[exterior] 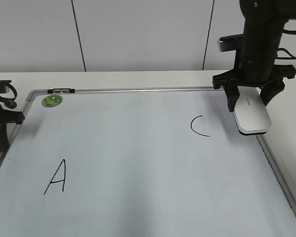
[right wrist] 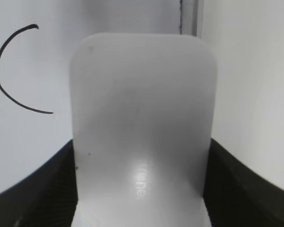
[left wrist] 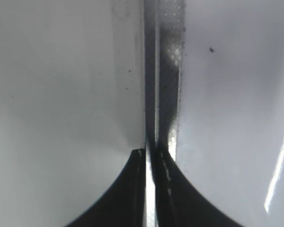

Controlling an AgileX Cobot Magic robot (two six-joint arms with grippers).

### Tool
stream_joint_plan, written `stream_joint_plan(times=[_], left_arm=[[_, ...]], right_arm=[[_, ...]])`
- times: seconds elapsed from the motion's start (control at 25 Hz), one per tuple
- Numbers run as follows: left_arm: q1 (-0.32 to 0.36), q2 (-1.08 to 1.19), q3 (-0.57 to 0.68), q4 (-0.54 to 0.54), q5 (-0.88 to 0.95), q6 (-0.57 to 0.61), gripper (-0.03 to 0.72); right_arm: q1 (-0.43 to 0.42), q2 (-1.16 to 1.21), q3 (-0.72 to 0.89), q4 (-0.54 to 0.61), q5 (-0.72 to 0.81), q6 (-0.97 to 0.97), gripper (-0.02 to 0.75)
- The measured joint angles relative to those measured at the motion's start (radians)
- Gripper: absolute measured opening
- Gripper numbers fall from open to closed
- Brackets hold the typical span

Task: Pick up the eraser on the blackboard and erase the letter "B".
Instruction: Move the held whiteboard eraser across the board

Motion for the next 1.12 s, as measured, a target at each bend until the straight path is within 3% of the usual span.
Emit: stream_joint_plan(times=[0.4, 1.12], left_arm=[[0.0, 0.0, 0.0, 0.0, 0.0, 0.0, 0.02], [0.0, 0.0, 0.0, 0.0, 0.0, 0.0, 0.02]], right_arm=[[-0.079, 0.045, 0.005, 0.074, 0.0, -0.082, 0.519], [-0.083, 0.125, 0.006, 0.114, -0.005, -0.095, 0.519]])
